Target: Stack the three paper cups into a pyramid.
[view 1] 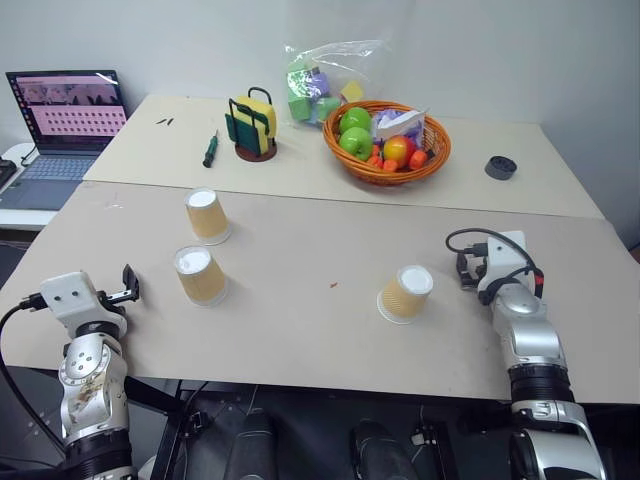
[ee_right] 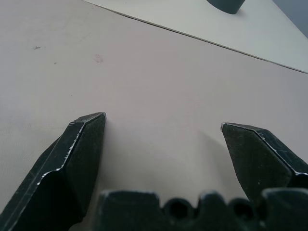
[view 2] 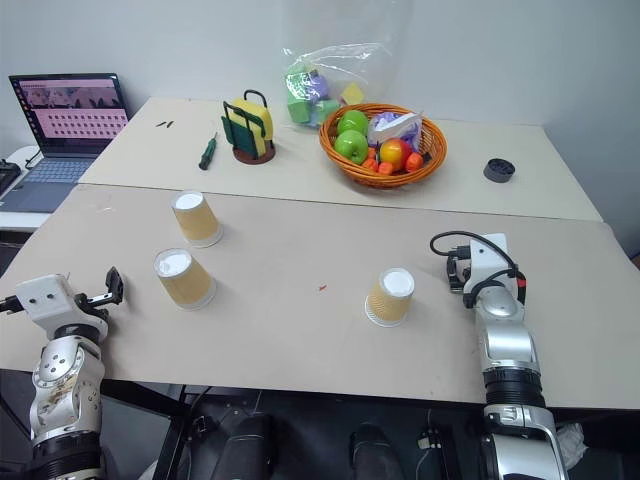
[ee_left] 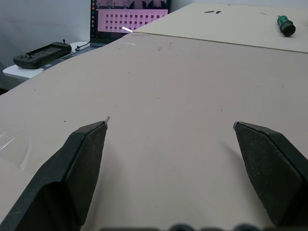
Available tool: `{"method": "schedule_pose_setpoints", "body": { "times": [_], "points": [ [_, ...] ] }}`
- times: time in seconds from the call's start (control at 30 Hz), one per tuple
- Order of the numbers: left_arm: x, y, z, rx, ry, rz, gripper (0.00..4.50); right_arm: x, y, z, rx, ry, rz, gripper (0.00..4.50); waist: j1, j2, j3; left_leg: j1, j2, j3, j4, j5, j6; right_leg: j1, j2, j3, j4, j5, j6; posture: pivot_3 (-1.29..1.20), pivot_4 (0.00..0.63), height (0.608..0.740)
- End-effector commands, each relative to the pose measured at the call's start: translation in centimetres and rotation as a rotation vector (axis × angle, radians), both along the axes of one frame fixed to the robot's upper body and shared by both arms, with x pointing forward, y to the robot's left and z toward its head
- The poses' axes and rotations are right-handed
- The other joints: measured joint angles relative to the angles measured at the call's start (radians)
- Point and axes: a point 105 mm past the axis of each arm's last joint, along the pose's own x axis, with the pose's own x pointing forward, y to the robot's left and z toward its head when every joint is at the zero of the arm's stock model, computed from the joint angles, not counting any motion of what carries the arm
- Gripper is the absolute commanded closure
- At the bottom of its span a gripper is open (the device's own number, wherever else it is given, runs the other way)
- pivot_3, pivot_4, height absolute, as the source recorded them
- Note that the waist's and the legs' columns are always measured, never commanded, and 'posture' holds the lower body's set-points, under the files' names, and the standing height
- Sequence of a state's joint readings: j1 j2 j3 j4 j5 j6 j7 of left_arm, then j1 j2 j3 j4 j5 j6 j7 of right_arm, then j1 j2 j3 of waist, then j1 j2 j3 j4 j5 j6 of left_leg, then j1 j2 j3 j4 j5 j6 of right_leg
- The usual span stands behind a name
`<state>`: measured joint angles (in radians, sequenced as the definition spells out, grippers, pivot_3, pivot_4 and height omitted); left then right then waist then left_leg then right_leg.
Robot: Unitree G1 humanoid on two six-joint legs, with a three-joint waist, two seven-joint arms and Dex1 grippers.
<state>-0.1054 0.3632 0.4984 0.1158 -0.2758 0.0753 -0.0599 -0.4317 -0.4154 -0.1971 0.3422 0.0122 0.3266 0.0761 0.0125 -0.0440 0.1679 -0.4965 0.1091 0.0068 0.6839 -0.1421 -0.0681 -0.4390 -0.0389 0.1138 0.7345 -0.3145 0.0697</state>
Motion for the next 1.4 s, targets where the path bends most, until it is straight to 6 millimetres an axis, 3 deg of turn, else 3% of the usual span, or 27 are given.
{"method": "schedule_pose_setpoints", "body": {
  "times": [0.03, 0.13, 0.27, 0.33, 0.4, 0.5, 0.6, 0.77, 0.93, 1.0, 1.03, 1.23, 1.4],
  "points": [
    [0.8, -0.6, 0.6, 0.018, -0.009, -0.034, 0.00, -0.1, -1.7, 2.2, 0.090, -0.102, -0.118, 0.05, 0.000, 0.000, 0.000, 0.000, 0.000, 0.000, 0.000, 0.000, 0.000, 0.000, 0.000, 0.000, 0.000, 0.000, 0.000, 0.00, 0.150, 0.661],
    [1.4, -1.3, 0.0, 0.016, 0.014, -0.071, 0.00, 1.1, 0.2, 8.5, 0.395, -0.345, -0.088, 0.05, -0.003, 0.005, 0.002, -0.001, 0.000, 0.000, 0.000, 0.000, 0.000, -0.002, 0.000, 0.000, 0.001, 0.001, 0.001, 0.00, 0.150, 0.661],
    [1.4, -1.5, -0.2, 0.004, 0.015, -0.081, 0.00, 1.0, 7.2, 15.8, 0.666, -0.507, 0.339, 0.05, -0.027, 0.012, 0.002, -0.017, -0.001, 0.000, 0.011, 0.000, 0.001, -0.019, 0.000, 0.003, 0.017, 0.001, 0.000, 0.00, 0.150, 0.661],
    [1.4, -1.7, -0.3, 0.006, 0.020, -0.088, 0.00, -1.7, 12.1, 19.6, 0.743, -0.529, 0.704, 0.05, -0.028, 0.012, 0.002, -0.018, -0.001, -0.002, 0.011, 0.000, 0.001, -0.021, 0.000, 0.002, 0.020, 0.000, -0.001, 0.00, 0.150, 0.661],
    [1.5, -2.0, -0.3, 0.008, 0.024, -0.105, 0.00, -7.3, 17.2, 21.4, 0.656, -0.450, 1.173, 0.05, -0.028, 0.013, 0.002, -0.018, -0.001, -0.004, 0.012, 0.000, 0.001, -0.020, 0.000, -0.001, 0.021, -0.001, -0.002, 0.00, 0.150, 0.661],
    [1.4, -2.3, -0.4, 0.011, 0.033, -0.129, 0.00, -13.4, 20.2, 19.7, 0.448, -0.252, 1.562, 0.05, -0.023, 0.013, 0.002, -0.020, -0.002, -0.005, 0.012, 0.000, 0.001, -0.020, -0.001, -0.002, 0.019, -0.001, -0.002, 0.00, 0.150, 0.661],
    [0.9, -2.3, -0.3, 0.048, 0.058, -0.190, 0.00, -16.2, 21.1, 16.1, 0.195, 0.000, 1.716, 0.05, -0.025, 0.012, 0.001, -0.018, -0.002, -0.005, 0.012, 0.000, 0.001, -0.017, -0.001, -0.003, 0.016, -0.002, -0.004, 0.00, 0.150, 0.661],
    [-2.2, -1.5, 1.2, 0.176, 0.149, -0.376, 0.00, -16.6, 21.1, 13.8, -0.006, 0.132, 1.773, 0.05, -0.051, 0.011, 0.001, -0.013, -0.002, -0.004, 0.011, -0.005, -0.006, -0.018, -0.003, -0.001, 0.017, -0.004, -0.008, 0.00, 0.150, 0.661],
    [-6.6, -0.4, 2.4, 0.299, 0.342, -0.601, 0.00, -16.0, 21.3, 13.7, -0.018, 0.115, 1.775, 0.05, -0.059, 0.007, 0.002, -0.013, -0.001, -0.003, 0.010, -0.005, -0.007, -0.021, -0.003, -0.002, 0.015, -0.005, -0.010, 0.00, 0.150, 0.661],
    [-7.2, -0.7, 3.2, 0.327, 0.382, -0.683, 0.00, -15.6, 21.4, 13.5, -0.012, 0.109, 1.768, 0.05, -0.054, 0.007, 0.003, -0.013, -0.002, -0.003, 0.010, -0.006, -0.008, -0.023, -0.005, -0.002, 0.014, -0.006, -0.011, 0.00, 0.150, 0.661],
    [-7.2, -1.2, 3.5, 0.340, 0.391, -0.724, 0.00, -15.5, 21.5, 13.4, -0.009, 0.108, 1.766, 0.05, -0.048, 0.007, 0.003, -0.013, -0.002, -0.003, 0.010, -0.006, -0.008, -0.023, -0.005, -0.003, 0.014, -0.006, -0.011, 0.00, 0.150, 0.661],
    [-3.5, -8.1, 6.3, 0.414, 0.287, -1.012, 0.00, -15.2, 22.0, 12.7, 0.009, 0.102, 1.750, 0.05, -0.014, 0.008, 0.004, -0.014, -0.002, 0.000, 0.010, -0.007, -0.009, -0.022, -0.014, -0.011, 0.012, -0.006, -0.012, 0.00, 0.150, 0.661],
    [-2.1, -10.2, 7.1, 0.420, 0.241, -1.066, 0.00, -15.0, 21.8, 12.7, 0.007, 0.092, 1.726, 0.05, -0.021, 0.007, 0.004, -0.016, -0.001, 0.005, 0.010, -0.007, -0.007, -0.020, -0.020, -0.018, 0.010, -0.003, -0.015, 0.00, 0.150, 0.661]
  ]
}}
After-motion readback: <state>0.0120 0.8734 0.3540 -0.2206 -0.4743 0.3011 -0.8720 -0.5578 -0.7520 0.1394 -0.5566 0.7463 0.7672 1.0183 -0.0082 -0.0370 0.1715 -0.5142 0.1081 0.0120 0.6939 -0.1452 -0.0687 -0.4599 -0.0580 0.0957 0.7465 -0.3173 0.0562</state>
